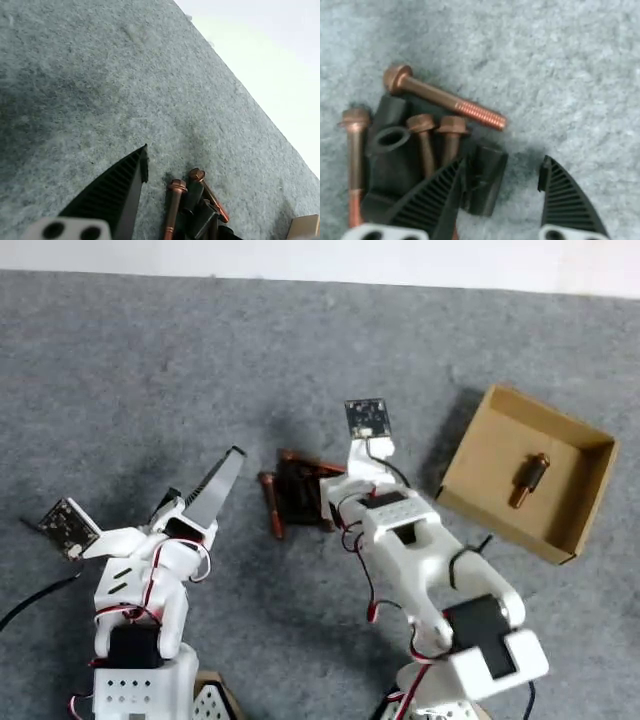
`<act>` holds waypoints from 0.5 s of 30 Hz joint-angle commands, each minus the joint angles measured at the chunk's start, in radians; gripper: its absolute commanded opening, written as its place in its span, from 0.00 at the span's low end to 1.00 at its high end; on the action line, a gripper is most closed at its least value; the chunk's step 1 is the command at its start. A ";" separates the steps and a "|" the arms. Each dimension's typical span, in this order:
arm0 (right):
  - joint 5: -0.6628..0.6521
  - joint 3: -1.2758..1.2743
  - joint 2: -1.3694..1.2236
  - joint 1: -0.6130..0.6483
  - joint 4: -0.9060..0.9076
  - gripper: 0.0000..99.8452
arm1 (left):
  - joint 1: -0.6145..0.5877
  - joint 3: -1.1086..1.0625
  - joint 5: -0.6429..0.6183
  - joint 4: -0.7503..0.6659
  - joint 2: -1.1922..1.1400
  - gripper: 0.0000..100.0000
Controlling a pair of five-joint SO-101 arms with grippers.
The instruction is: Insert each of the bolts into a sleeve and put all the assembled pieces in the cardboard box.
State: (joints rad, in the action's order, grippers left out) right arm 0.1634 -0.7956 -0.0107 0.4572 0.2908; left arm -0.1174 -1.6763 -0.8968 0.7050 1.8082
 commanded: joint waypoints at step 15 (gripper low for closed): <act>0.011 0.252 -0.122 0.018 0.424 0.16 | -0.008 -0.008 0.011 -0.018 0.007 0.59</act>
State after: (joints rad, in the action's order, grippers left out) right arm 0.1619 -0.5455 -0.1320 0.4572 0.6345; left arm -0.1174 -1.6763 -0.8938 0.7050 1.8082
